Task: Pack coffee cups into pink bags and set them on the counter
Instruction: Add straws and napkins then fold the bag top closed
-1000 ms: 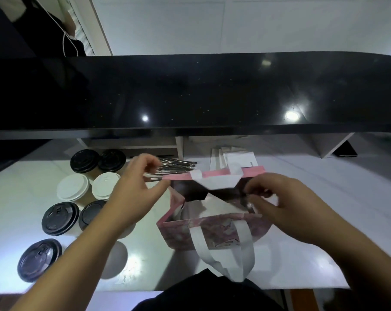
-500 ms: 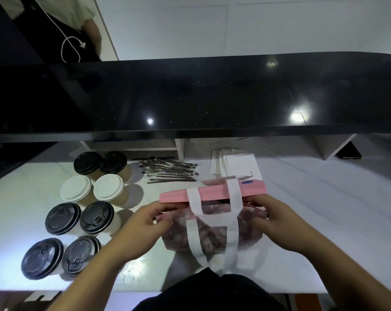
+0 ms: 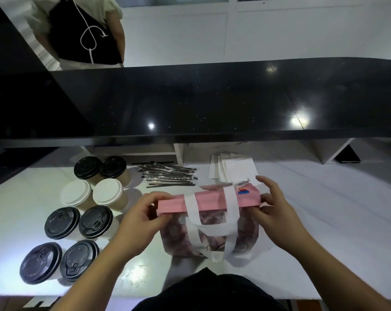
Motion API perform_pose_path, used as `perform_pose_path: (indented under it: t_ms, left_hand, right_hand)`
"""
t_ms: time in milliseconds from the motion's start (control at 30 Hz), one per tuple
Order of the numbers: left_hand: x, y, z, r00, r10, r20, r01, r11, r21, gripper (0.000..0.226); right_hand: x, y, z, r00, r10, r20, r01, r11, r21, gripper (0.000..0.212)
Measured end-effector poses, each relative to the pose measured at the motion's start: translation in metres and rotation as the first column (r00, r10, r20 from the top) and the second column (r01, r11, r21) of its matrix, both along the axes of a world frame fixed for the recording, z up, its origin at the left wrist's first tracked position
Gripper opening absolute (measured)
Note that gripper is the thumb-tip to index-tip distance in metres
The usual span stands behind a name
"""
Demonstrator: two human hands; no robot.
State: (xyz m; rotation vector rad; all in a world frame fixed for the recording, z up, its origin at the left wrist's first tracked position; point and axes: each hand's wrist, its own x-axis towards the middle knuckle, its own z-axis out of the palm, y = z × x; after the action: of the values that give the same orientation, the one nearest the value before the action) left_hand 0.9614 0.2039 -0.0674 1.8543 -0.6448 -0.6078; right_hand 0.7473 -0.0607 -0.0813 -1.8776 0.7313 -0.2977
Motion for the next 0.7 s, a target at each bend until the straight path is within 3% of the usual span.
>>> perform_pose_path:
  t_ms: [100, 200, 267, 367, 500, 700]
  left_hand:
    - [0.003, 0.000, 0.001, 0.975, -0.017, 0.220, -0.004, 0.995, 0.095, 0.044]
    - [0.002, 0.000, 0.003, 0.894, -0.105, 0.436, 0.048, 0.989, 0.140, 0.036]
    - [0.000, -0.002, 0.003, 0.816, -0.187, 0.546, 0.121, 0.980, 0.155, 0.042]
    - [-0.002, -0.004, 0.003, 0.710, -0.297, 0.639, 0.181, 0.953, 0.241, 0.043]
    - [-0.003, -0.004, 0.005, 0.660, -0.343, 0.668, 0.220, 0.939, 0.265, 0.017]
    - [0.000, -0.013, 0.003, 0.563, -0.421, 0.712, 0.214, 0.906, 0.366, 0.044]
  right_hand:
    - [0.001, -0.003, -0.003, 0.997, 0.080, -0.015, -0.080, 0.927, -0.365, 0.050]
    - [0.003, -0.004, -0.004, 0.991, 0.074, -0.108, -0.128, 0.734, -0.667, 0.043]
    - [0.003, -0.006, -0.004, 0.978, 0.171, -0.117, -0.198, 0.598, -0.777, 0.037]
    - [0.001, -0.007, -0.005, 0.961, 0.239, -0.141, -0.248, 0.513, -0.822, 0.024]
    - [0.001, -0.005, -0.006, 0.970, 0.212, -0.119, -0.219, 0.551, -0.805, 0.019]
    - [0.017, -0.005, 0.005, 0.961, 0.258, -0.104, -0.240, 0.577, -0.780, 0.027]
